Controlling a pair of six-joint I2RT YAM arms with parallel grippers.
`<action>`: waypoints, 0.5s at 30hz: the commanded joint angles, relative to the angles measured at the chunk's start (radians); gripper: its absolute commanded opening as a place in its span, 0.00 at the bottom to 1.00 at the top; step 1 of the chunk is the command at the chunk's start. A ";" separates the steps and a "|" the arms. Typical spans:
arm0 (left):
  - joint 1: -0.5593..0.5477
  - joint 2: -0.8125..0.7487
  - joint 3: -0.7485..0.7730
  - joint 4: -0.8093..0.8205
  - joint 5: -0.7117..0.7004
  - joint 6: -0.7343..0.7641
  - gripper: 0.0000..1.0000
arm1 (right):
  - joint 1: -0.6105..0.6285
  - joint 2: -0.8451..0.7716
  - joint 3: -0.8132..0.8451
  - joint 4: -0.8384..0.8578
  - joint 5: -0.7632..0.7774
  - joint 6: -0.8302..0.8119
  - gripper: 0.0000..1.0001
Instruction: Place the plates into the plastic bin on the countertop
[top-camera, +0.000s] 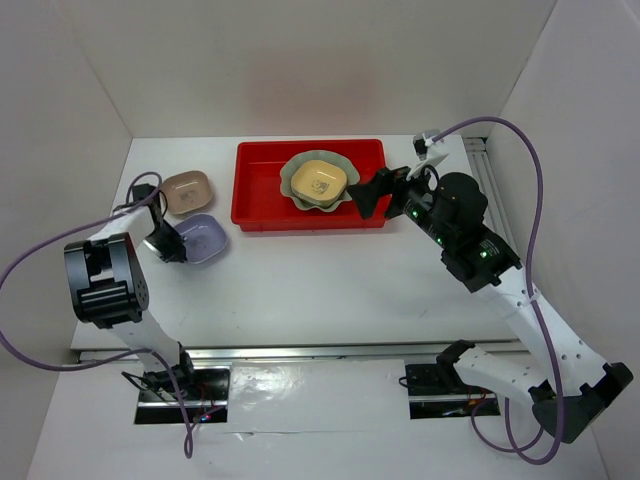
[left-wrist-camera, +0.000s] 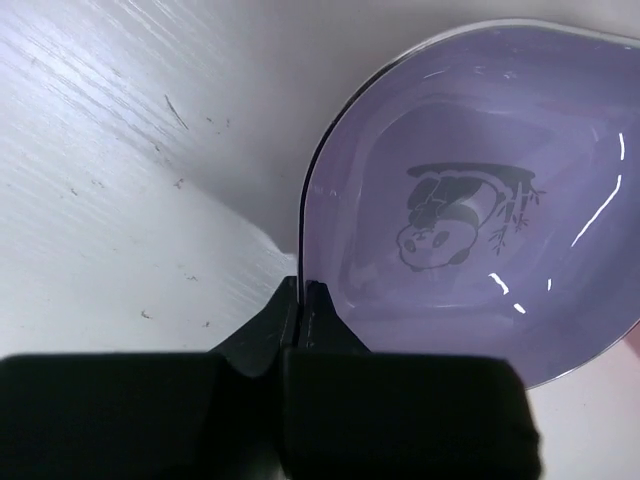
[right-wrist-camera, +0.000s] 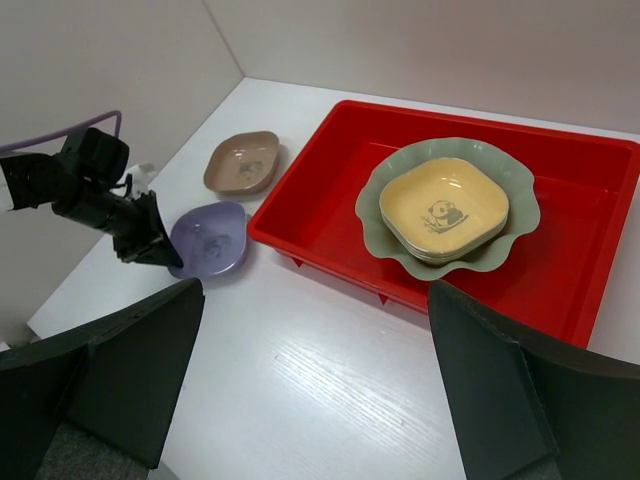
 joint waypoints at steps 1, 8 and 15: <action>0.005 0.044 -0.006 -0.124 -0.179 -0.003 0.00 | -0.005 -0.016 0.016 0.056 -0.002 -0.013 1.00; 0.005 -0.235 0.068 -0.307 -0.333 -0.062 0.00 | -0.005 -0.007 0.016 0.074 -0.002 -0.003 1.00; -0.066 -0.426 0.352 -0.302 -0.143 0.053 0.00 | -0.005 0.016 0.036 0.074 -0.001 0.016 1.00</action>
